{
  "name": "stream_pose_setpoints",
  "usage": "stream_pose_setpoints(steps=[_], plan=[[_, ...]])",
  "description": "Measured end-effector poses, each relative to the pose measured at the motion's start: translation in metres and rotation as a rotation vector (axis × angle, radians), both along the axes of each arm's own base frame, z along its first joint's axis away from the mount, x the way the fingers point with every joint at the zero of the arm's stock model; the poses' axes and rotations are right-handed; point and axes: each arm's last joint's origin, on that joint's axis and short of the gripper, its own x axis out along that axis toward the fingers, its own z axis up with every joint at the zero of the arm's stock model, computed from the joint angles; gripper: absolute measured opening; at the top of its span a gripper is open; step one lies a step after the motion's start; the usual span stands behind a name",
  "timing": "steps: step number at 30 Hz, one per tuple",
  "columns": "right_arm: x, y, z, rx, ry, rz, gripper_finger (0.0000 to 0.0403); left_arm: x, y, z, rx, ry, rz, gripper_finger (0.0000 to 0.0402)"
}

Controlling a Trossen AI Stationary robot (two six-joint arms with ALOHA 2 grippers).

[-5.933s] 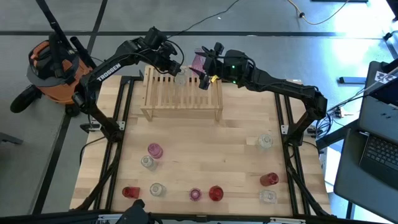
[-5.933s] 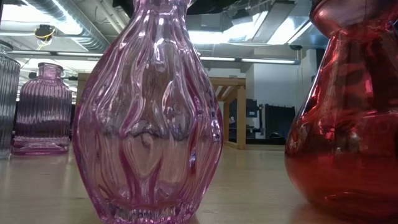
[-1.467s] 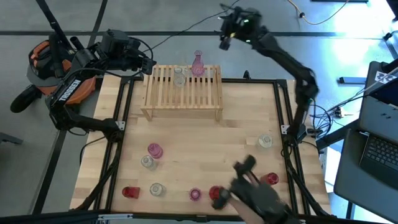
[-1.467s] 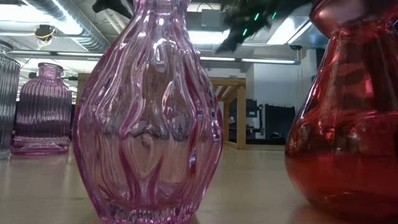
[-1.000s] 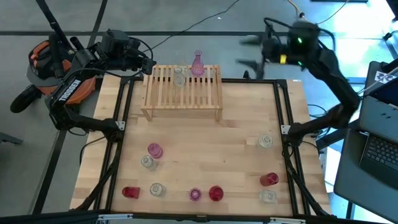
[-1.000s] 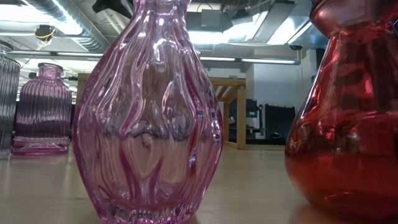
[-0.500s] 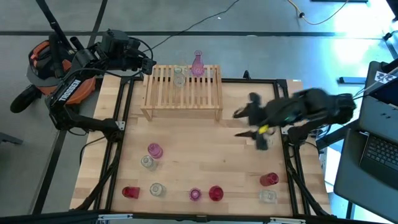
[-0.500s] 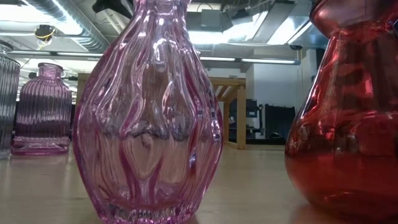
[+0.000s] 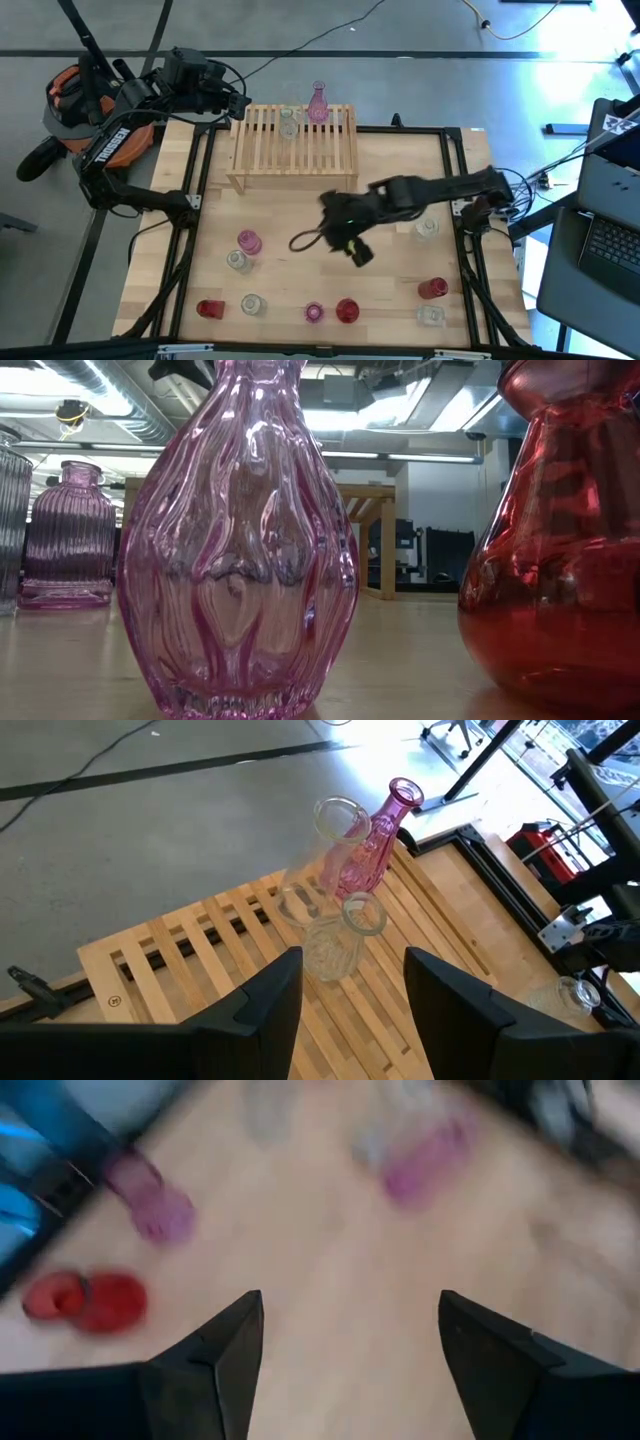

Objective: Sort vases onto shelf
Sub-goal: Put the red vase on the shelf

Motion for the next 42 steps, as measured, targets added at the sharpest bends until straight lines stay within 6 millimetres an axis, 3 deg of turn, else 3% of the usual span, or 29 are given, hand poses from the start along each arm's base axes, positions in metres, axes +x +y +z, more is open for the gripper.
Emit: stream_pose_setpoints(steps=[3, 7, 10, 15, 21, 24, 28, 33, 42], plan=[[0.018, -0.003, -0.003, 0.064, -0.094, 0.134, 0.0248, 0.0, 0.0, 0.0, 0.0, 0.0, 0.0, 0.0169], [0.019, -0.017, -0.005, 0.148, -0.059, 0.174, 0.0248, 0.0, 0.0, 0.0, 0.001, -0.002, 0.0, 0.0169], [0.014, -0.019, -0.011, 0.176, 0.034, 0.173, 0.0248, 0.0, 0.0, 0.0, 0.003, -0.003, 0.0, 0.0169], [-0.008, -0.012, -0.027, 0.173, 0.297, 0.03, 0.0248, 0.0, 0.0, 0.0, 0.003, -0.004, 0.0, 0.0169], [-0.059, 0.016, -0.042, 0.175, 0.24, -0.216, 0.0248, 0.0, 0.0, 0.0, 0.003, -0.004, 0.0, 0.0169], [-0.091, 0.035, -0.071, 0.248, 0.209, -0.313, 0.0248, 0.0, 0.0, 0.0, 0.003, -0.003, 0.0, 0.0169], [-0.116, 0.064, -0.106, 0.465, 0.026, -0.424, 0.0248, 0.0, 0.0, 0.0, 0.003, -0.003, 0.0, 0.0169], [-0.128, 0.09, -0.146, 0.535, -0.04, -0.489, 0.0248, 0.0, 0.0, 0.0, 0.003, -0.003, 0.0, 0.0169], [-0.12, 0.116, -0.182, 0.506, 0.001, -0.451, 0.0248, 0.0, 0.0, 0.0, 0.002, -0.003, 0.0, 0.0169]])
